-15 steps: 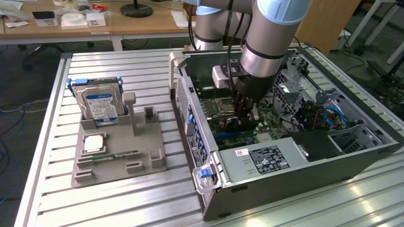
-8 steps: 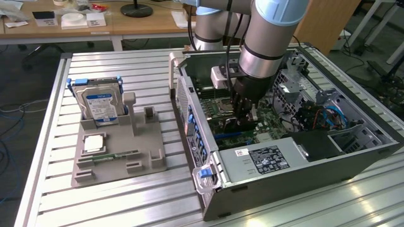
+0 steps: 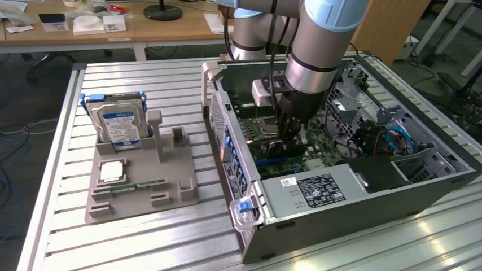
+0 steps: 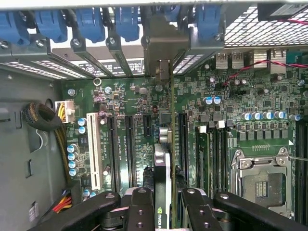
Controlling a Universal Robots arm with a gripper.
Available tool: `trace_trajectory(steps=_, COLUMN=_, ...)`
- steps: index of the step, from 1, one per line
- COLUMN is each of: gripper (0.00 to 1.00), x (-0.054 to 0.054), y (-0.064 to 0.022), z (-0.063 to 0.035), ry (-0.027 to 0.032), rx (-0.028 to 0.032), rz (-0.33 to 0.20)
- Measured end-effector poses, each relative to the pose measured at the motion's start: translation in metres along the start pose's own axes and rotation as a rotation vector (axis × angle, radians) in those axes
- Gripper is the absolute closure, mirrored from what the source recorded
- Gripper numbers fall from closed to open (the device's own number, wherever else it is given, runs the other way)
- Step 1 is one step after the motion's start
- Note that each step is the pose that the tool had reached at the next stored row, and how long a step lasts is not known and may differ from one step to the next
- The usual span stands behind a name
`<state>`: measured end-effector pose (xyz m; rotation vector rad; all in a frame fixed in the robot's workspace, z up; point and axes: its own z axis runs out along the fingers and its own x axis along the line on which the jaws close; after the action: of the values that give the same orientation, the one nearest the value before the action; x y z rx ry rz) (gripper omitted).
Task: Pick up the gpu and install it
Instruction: 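Insert the gpu into the slot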
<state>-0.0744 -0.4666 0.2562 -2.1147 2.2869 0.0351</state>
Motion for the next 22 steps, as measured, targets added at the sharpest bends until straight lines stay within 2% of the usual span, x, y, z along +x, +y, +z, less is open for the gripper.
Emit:
trace_trajectory(steps=6, gripper=0.73, x=0.0002, y=-0.0001, z=0.0053, ry=0.0012, rx=-0.0003, rz=0.0)
trace_trajectory(steps=18, gripper=0.73, x=0.0, y=0.0, z=0.006, ry=0.001, rx=-0.0001, rz=0.0)
trace_trajectory(steps=22, gripper=0.73, x=0.0, y=0.0, z=0.0061, ry=0.0015, rx=0.0006, rz=0.028)
